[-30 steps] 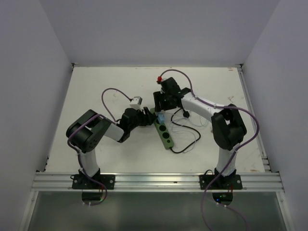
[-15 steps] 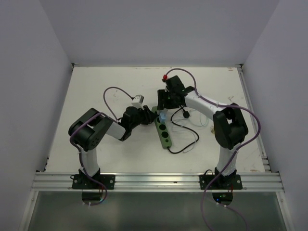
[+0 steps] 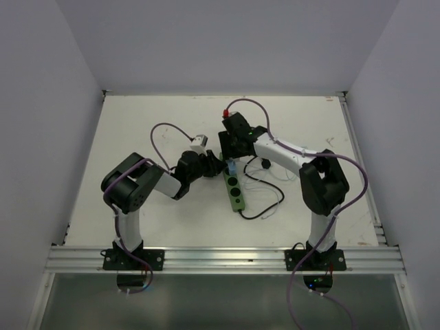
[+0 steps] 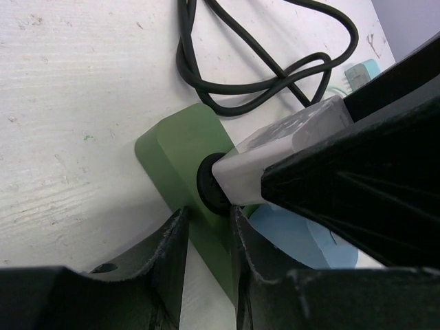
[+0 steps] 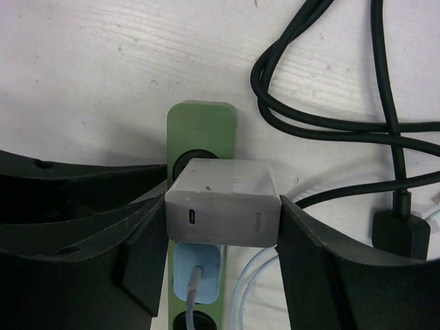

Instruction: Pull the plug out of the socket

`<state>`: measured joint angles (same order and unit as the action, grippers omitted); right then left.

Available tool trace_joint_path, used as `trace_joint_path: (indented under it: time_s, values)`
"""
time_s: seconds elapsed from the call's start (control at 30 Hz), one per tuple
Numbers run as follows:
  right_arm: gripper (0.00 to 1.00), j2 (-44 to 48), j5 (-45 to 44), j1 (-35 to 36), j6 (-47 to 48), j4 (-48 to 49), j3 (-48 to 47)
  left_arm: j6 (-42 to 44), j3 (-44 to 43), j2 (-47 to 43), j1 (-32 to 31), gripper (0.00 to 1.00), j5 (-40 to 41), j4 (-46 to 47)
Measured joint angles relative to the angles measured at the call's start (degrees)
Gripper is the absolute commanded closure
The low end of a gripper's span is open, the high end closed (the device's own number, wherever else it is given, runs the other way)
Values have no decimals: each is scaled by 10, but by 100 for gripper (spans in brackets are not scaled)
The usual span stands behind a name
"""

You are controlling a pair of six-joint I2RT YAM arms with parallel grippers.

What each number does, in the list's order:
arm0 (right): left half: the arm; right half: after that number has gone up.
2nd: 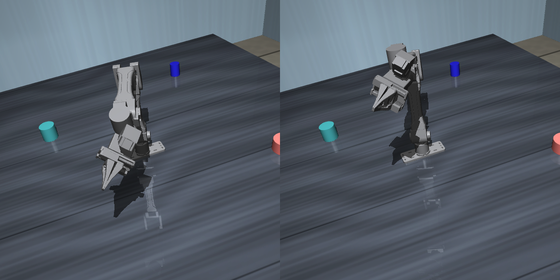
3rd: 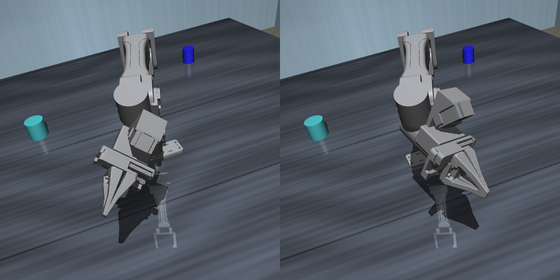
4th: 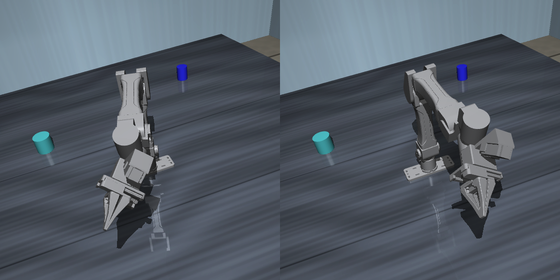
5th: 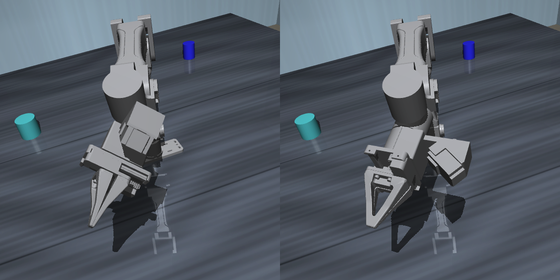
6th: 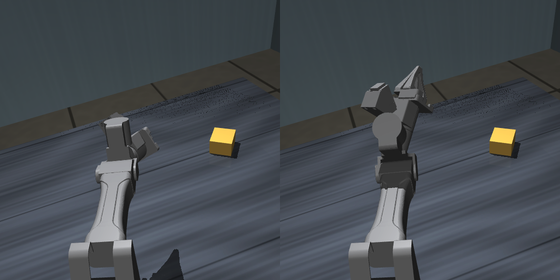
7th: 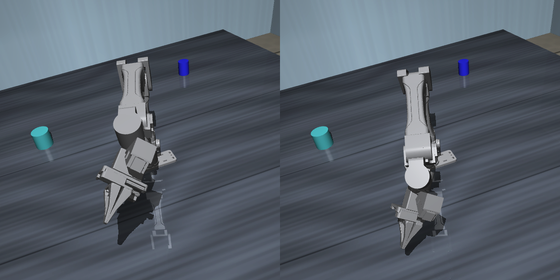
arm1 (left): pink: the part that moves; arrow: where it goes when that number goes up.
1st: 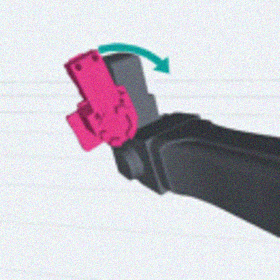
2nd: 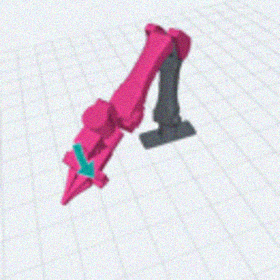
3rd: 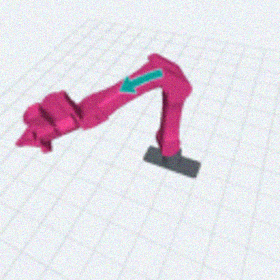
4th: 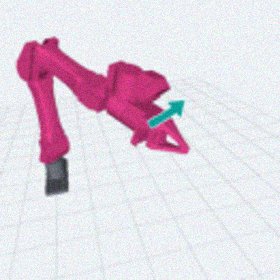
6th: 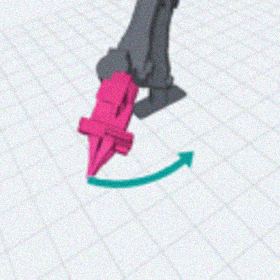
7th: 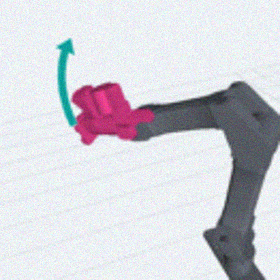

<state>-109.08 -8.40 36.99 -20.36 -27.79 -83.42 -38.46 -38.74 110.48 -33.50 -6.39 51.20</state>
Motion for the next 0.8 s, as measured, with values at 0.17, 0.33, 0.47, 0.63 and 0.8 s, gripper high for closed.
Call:
trace_joint_path:
  time_s: [0.17,0.33,0.47,0.63,0.8]
  values:
    - [100,-28,-87,38,3,-46,-49,0,-1,0,-3,79,2,-2]
    - [100,-31,-114,43,-4,-53,-53,1,-13,2,-13,80,17,-16]
    - [100,-29,-97,34,-8,-51,-49,1,-17,3,-16,80,23,-21]
    - [99,10,11,-25,-35,5,16,1,-21,3,-18,80,25,-22]
    - [98,27,130,-85,-70,52,62,1,-27,6,-19,80,32,-22]
